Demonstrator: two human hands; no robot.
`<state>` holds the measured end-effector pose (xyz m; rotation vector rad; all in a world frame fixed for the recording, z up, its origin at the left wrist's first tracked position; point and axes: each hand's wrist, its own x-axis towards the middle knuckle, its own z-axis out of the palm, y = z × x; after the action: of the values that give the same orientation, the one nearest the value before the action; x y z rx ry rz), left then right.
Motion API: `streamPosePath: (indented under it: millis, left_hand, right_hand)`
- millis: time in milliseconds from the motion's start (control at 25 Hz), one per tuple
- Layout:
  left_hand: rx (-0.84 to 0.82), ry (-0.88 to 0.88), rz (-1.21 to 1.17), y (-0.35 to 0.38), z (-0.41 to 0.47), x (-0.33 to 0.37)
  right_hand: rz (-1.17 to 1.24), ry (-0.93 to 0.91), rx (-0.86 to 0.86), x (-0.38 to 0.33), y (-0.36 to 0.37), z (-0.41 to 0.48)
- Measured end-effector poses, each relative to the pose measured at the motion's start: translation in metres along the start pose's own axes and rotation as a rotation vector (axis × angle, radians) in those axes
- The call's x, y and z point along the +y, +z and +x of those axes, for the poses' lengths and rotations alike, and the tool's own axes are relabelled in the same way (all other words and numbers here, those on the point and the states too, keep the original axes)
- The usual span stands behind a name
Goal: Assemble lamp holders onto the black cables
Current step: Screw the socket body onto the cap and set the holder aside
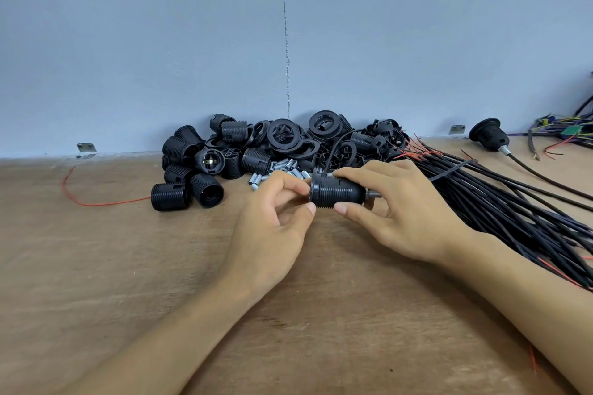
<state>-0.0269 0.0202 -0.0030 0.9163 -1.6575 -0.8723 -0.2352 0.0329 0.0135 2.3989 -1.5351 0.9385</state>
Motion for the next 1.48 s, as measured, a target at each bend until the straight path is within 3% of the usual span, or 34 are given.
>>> streamPosePath:
  millis: [680, 1080, 1480]
  left_hand:
    - [-0.046, -0.023, -0.146, -0.001, 0.002, -0.001]
    - [0.048, -0.04, -0.204, -0.003, 0.006, 0.002]
    - [-0.16, -0.179, -0.238, -0.011, 0.009, -0.002]
  right_hand:
    - [0.086, 0.028, -0.008, 0.0, 0.003, -0.001]
    - [0.179, 0.016, 0.015, -0.003, 0.003, 0.001]
    - [0.152, 0.002, -0.02, 0.004, 0.003, -0.001]
